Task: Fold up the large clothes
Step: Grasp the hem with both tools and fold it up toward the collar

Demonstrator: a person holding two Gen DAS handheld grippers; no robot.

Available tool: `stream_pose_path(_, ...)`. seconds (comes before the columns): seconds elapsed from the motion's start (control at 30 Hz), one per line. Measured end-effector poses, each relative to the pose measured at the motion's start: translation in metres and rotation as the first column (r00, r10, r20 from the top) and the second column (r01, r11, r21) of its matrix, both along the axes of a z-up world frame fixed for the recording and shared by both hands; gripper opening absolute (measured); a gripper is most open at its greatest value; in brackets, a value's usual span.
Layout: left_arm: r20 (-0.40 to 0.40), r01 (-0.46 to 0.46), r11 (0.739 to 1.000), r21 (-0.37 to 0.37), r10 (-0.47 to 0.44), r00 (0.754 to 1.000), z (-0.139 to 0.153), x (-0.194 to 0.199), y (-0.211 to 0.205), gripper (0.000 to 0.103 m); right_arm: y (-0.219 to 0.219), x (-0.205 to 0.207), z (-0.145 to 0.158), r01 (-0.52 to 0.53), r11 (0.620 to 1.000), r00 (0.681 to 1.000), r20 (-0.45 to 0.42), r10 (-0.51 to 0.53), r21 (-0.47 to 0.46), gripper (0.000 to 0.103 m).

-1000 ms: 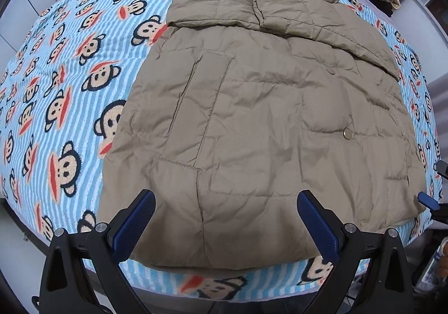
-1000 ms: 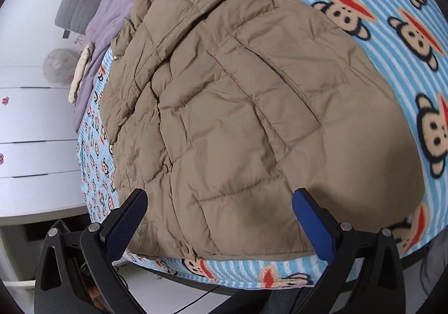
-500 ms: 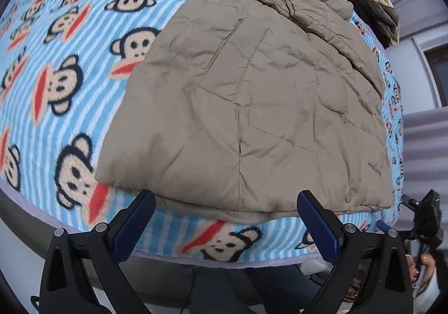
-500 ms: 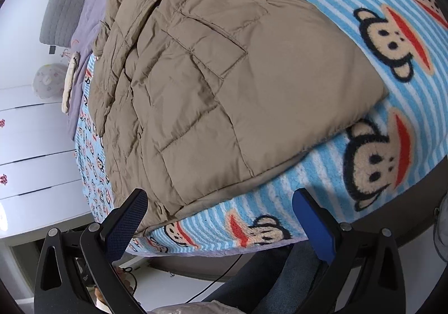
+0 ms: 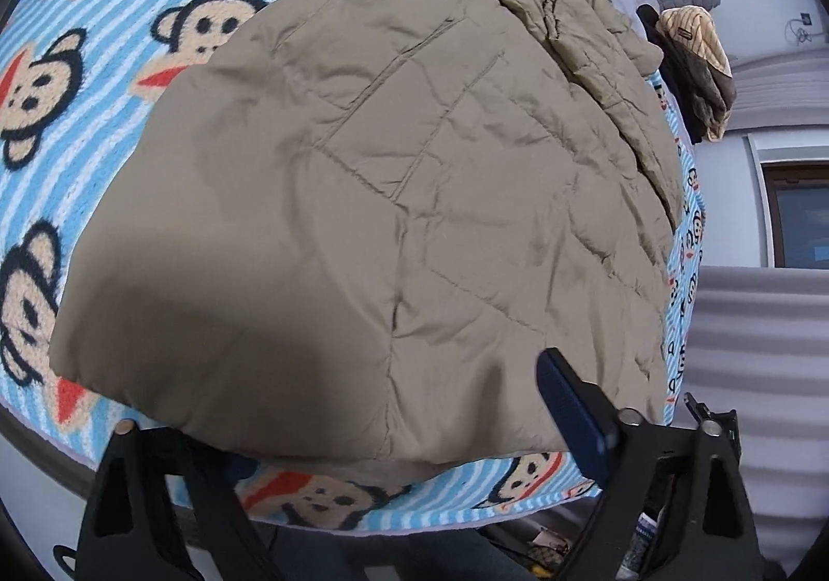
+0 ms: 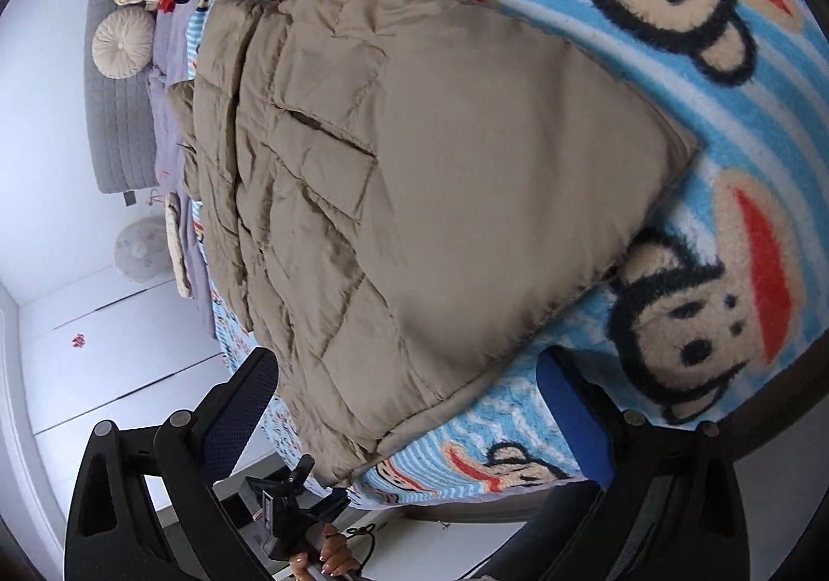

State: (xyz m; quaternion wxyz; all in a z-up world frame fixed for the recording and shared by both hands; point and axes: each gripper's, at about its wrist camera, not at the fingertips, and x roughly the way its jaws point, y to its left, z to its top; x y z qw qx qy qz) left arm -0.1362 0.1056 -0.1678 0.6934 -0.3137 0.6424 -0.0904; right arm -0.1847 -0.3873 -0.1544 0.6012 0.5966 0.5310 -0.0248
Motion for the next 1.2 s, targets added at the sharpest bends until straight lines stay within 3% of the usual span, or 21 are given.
stream_pose_path(0.03, 0.003, 0.007, 1.000, -0.016, -0.007, 1.000, 0.000, 0.002, 0.000, 0.069, 0.002, 0.001, 0.001, 0.002, 1.000, 1.000, 0.005, -0.002, 0.001, 0.083)
stream_pose_path(0.1, -0.002, 0.023, 0.998, -0.064, -0.023, 1.000, -0.003, 0.006, -0.002, 0.015, 0.005, 0.004, -0.001, 0.009, 1.000, 1.000, 0.003, -0.009, 0.008, 0.072)
stream_pose_path(0.13, 0.000, 0.021, 0.997, -0.079, -0.022, 1.000, -0.002, 0.007, -0.001, 0.014, 0.006, 0.004, -0.003, 0.016, 1.000, 1.000, 0.000, -0.016, 0.012, 0.068)
stream_pose_path(0.17, 0.019, 0.022, 0.997, -0.079, -0.021, 1.000, 0.003, 0.007, 0.000, 0.014, 0.008, 0.005, -0.003, 0.020, 1.000, 1.000, -0.003, -0.020, 0.009, 0.048)
stream_pose_path(0.2, 0.043, 0.031, 0.997, -0.072, -0.027, 0.999, 0.008, 0.007, 0.001, 0.014, 0.009, 0.004, -0.003, 0.020, 1.000, 1.000, -0.005, -0.020, 0.002, 0.021)
stream_pose_path(0.23, 0.065, 0.038, 0.997, -0.068, -0.034, 0.997, 0.015, 0.006, 0.001, 0.014, 0.009, 0.004, -0.001, 0.021, 1.000, 1.000, -0.006, -0.021, -0.011, 0.013)
stream_pose_path(0.47, 0.174, 0.065, 0.995, -0.073, -0.052, 0.983, 0.055, 0.018, 0.007, 0.014, 0.007, 0.007, 0.022, 0.018, 0.998, 0.997, 0.075, -0.014, -0.058, 0.011)
stream_pose_path(0.77, 0.269, 0.067, 0.998, -0.018, -0.060, 0.961, 0.100, 0.050, 0.003, 0.014, 0.002, 0.046, 0.061, -0.069, 0.988, 0.981, 0.172, 0.092, -0.139, 0.011)
stream_pose_path(0.97, 0.356, 0.027, 0.999, 0.022, -0.033, 0.934, 0.141, 0.098, -0.005, 0.014, -0.013, 0.108, 0.101, -0.119, 0.978, 0.949, 0.269, 0.162, -0.170, 0.011)
stream_pose_path(1.2, 0.410, -0.047, 0.991, 0.125, -0.009, 0.912, 0.178, 0.186, -0.030, 0.014, -0.032, 0.214, 0.141, -0.214, 0.947, 0.884, 0.364, 0.292, -0.240, 0.011)
